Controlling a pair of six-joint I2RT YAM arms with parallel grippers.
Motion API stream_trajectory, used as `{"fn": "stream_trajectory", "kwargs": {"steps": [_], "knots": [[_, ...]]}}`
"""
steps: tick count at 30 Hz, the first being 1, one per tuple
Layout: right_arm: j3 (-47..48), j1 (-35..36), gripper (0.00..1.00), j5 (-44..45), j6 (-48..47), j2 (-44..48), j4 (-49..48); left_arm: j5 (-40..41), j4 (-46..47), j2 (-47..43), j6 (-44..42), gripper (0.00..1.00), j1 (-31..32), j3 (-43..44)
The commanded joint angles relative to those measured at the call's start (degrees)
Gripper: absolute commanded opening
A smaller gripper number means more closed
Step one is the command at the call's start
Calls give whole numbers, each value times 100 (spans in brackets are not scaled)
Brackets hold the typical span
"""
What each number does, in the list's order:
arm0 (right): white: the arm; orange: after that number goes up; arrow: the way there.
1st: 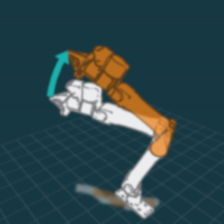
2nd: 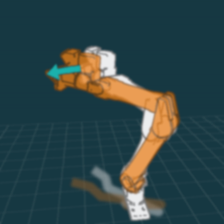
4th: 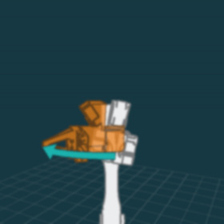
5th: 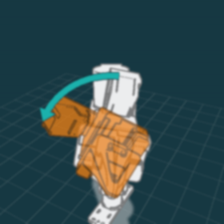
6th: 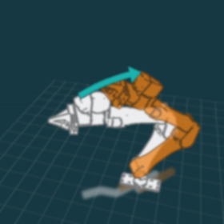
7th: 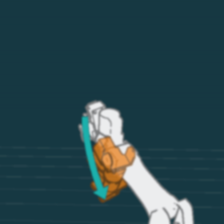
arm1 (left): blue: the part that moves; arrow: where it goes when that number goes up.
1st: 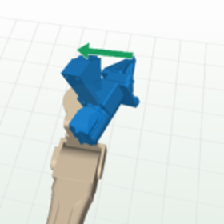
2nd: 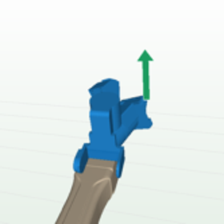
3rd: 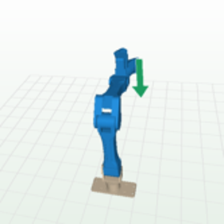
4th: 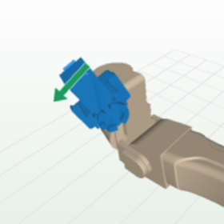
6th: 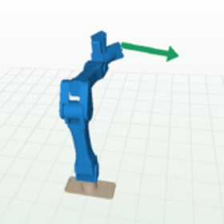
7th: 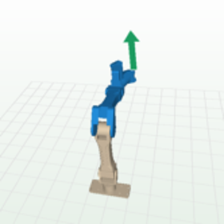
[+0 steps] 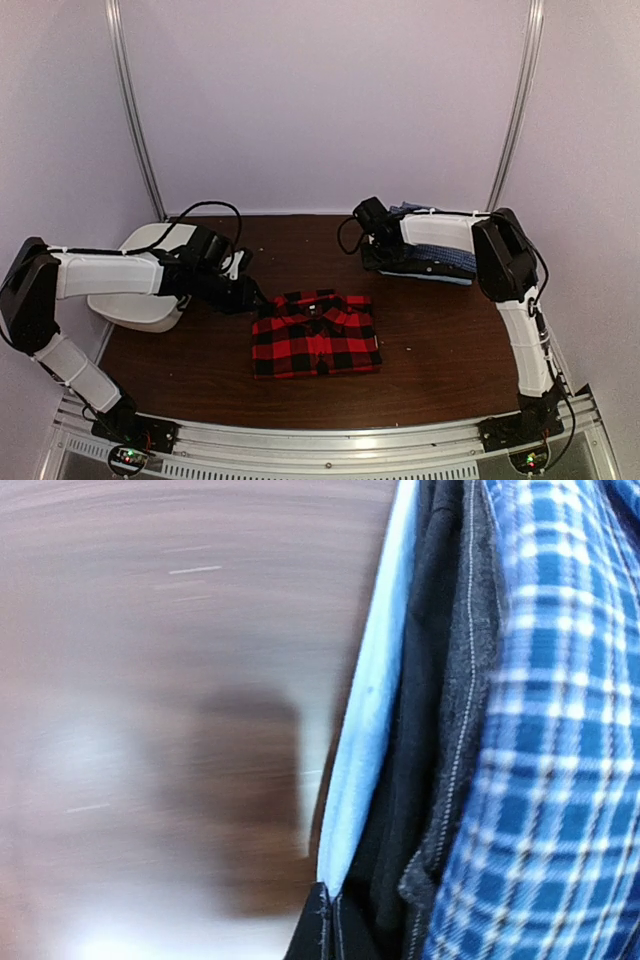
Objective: Fold and stack the long sleeve shirts
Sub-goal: Move the square-folded shirt to the center of the board.
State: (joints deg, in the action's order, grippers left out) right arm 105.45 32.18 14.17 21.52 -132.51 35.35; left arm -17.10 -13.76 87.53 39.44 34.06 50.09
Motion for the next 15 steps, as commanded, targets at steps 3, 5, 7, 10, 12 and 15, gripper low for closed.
{"fn": "stream_trajectory", "kwargs": {"steps": [3,5,7,10,12,15], "knots": [[722,759,0,-1610,608,-277,-325,36,139,-192,86,37,-40,-112],[881,913,0,-1874,780,-357,-436,49,140,-199,105,37,-45,-127],[955,1043,0,-2204,1001,-423,-645,46,159,-192,120,37,-40,-137],[1044,1112,0,-2650,1330,-563,-981,24,193,-182,137,37,-40,-143],[1224,1143,0,-2817,1446,-706,-1038,18,204,-167,143,37,-40,-140],[1387,1167,0,-3048,1603,-858,-1206,14,229,-182,149,37,-40,-156]]}}
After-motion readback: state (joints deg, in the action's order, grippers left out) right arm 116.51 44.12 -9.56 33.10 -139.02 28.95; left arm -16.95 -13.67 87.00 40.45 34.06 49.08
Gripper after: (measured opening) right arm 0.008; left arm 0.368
